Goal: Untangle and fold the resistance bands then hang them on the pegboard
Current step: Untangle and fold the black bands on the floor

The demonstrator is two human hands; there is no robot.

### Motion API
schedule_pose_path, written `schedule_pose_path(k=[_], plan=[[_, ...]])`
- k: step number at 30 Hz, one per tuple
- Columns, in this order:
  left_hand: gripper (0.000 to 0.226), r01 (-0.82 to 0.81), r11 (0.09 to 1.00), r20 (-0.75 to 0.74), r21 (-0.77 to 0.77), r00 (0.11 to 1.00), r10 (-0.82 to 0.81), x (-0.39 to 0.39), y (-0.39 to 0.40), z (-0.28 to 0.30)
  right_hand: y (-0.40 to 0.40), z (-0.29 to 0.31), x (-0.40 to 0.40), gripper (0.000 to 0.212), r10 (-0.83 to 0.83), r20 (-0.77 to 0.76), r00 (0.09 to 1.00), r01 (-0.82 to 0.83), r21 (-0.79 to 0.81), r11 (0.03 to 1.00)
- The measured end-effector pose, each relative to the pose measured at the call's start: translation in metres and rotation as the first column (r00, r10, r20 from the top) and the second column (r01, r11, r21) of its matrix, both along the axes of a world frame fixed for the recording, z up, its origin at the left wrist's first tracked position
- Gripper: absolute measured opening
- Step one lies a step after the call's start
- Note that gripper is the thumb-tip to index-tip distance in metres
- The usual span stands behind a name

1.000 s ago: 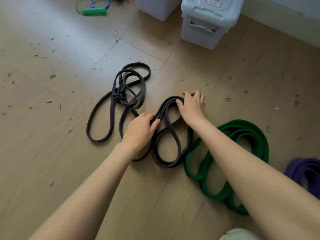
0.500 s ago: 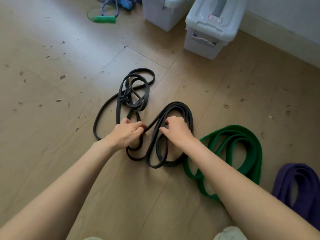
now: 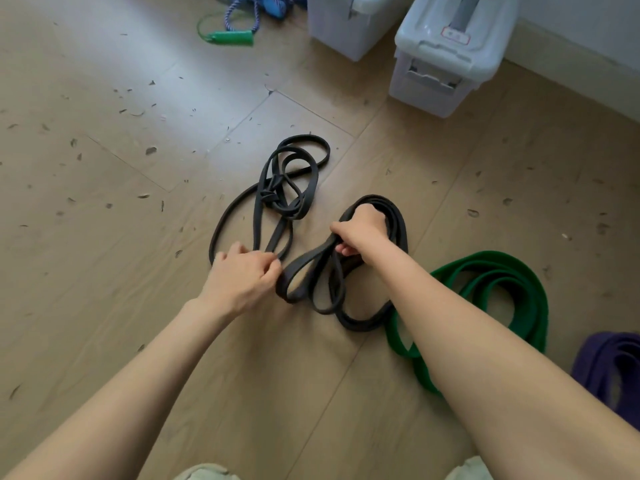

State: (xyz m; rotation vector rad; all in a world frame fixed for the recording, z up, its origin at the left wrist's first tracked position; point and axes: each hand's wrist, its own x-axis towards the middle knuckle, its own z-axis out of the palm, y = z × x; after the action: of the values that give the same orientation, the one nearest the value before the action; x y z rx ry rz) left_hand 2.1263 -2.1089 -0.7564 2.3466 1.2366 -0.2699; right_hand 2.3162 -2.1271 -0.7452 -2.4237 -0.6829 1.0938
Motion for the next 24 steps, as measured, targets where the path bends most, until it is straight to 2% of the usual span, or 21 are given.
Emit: schedule_pose_path(k=[3,6,8,10,12,15,18,21,24], plan=[[0.037,-0.086,0.988,0.046,0.125,0.996,0.081,0.008,-0.002,0.007,0.001,-0.005,-0.008,0.024,-0.077,-0.012,0.997,0.078,0.074,0.994],[0.036,-0.059,0.964,0.058,0.260,0.997,0.045,0.026,-0.005,0.012,-0.004,-0.017,-0.014,0.031,-0.071,-0.054,0.996,0.074,0.066,0.995],[0.039,-0.015,0.980,0.085,0.196,0.996,-0.002,0.033,-0.011,0.009,-0.009,-0.020,-0.010,0.036,-0.061,-0.094,0.994,0.069,0.081,0.994],[0.038,0.066,0.990,0.015,0.123,0.998,-0.068,0.036,-0.015,0.003,-0.017,-0.018,-0.004,0.037,-0.010,-0.093,0.996,0.021,0.122,0.992],[0.033,0.068,0.991,-0.033,0.119,0.997,-0.065,0.035,-0.011,0.000,-0.029,-0.015,-0.003,0.028,0.074,-0.094,0.993,-0.060,0.145,0.988],[0.035,-0.064,0.994,0.100,0.087,0.993,0.055,0.030,-0.008,-0.001,-0.050,-0.011,-0.014,0.022,0.177,-0.078,0.981,-0.162,0.170,0.972],[0.041,-0.096,0.995,0.212,-0.016,0.972,0.097,0.026,-0.008,-0.001,-0.060,-0.010,-0.027,0.019,0.242,-0.020,0.970,-0.234,0.189,0.954],[0.032,-0.164,0.961,0.284,-0.221,0.932,0.224,0.026,-0.009,-0.002,-0.060,-0.011,-0.035,0.013,0.205,-0.033,0.978,-0.194,0.217,0.957],[0.037,-0.172,0.951,0.306,-0.255,0.919,0.248,0.025,-0.008,-0.003,-0.052,-0.013,-0.037,0.014,0.088,-0.073,0.993,-0.067,0.253,0.965]])
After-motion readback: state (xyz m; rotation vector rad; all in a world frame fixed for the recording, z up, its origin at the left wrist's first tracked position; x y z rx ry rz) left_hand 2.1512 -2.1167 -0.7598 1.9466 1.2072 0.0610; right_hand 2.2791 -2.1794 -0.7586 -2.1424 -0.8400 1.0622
